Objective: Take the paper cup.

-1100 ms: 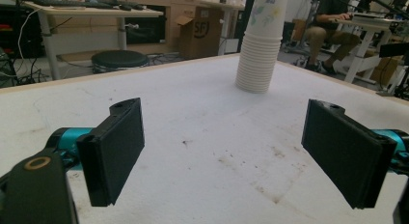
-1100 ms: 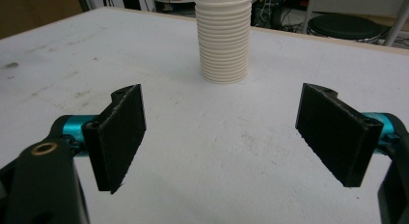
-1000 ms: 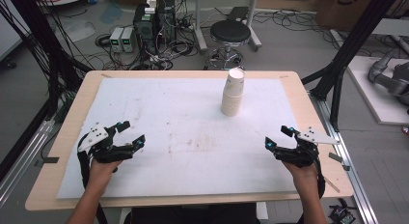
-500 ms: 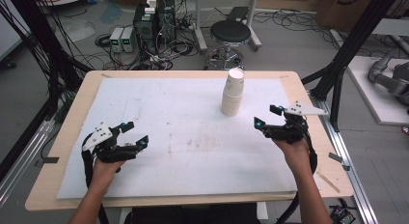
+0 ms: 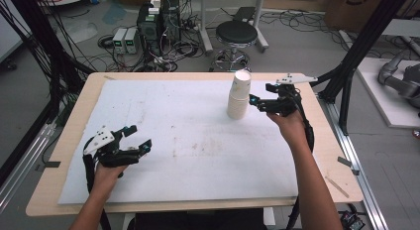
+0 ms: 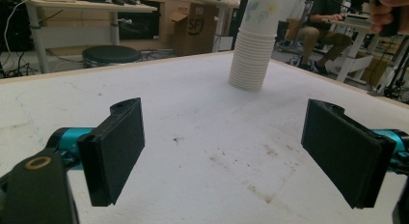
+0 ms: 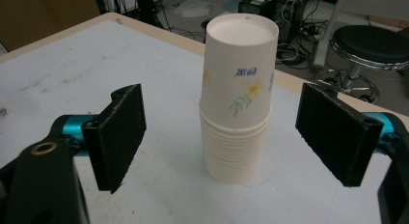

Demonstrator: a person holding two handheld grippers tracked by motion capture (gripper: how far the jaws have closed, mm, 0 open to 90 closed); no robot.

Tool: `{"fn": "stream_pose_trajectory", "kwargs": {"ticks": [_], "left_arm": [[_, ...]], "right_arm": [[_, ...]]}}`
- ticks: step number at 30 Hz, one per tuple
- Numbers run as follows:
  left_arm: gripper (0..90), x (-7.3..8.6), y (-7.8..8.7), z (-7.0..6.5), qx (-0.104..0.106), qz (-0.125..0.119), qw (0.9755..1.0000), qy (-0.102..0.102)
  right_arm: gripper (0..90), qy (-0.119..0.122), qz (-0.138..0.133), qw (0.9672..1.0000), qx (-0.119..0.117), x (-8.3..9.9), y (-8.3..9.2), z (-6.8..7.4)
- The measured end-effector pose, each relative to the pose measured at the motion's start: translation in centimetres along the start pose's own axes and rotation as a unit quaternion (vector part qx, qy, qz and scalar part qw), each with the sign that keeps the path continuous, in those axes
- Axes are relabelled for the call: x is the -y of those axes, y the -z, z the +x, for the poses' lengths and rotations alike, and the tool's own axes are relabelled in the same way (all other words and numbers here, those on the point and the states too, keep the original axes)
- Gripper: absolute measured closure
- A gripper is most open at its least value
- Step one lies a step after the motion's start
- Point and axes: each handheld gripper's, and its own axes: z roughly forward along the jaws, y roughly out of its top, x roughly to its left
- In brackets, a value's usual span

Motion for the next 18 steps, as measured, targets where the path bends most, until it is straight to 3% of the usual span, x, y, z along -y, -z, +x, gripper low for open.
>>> {"fn": "stream_pose_trajectory", "kwargs": {"ticks": [8, 11, 18], "left_arm": [[15.4, 0.1, -0.2, 0.0, 0.004, 0.003, 1.0, 0.001], [15.4, 0.1, -0.3, 0.0, 0.004, 0.003, 1.0, 0.001], [15.4, 0.1, -0.3, 0.2, 0.005, 0.004, 1.0, 0.003]], "right_arm": [[18.2, 0.005, 0.02, 0.9998, -0.002, -2.0, -2.8, -0.6], [18.2, 0.0, 0.011, 0.9999, -0.007, -2.7, -3.5, -0.8], [18.2, -0.002, 0.033, 0.9995, 0.002, -3.4, -5.9, -1.4]]}}
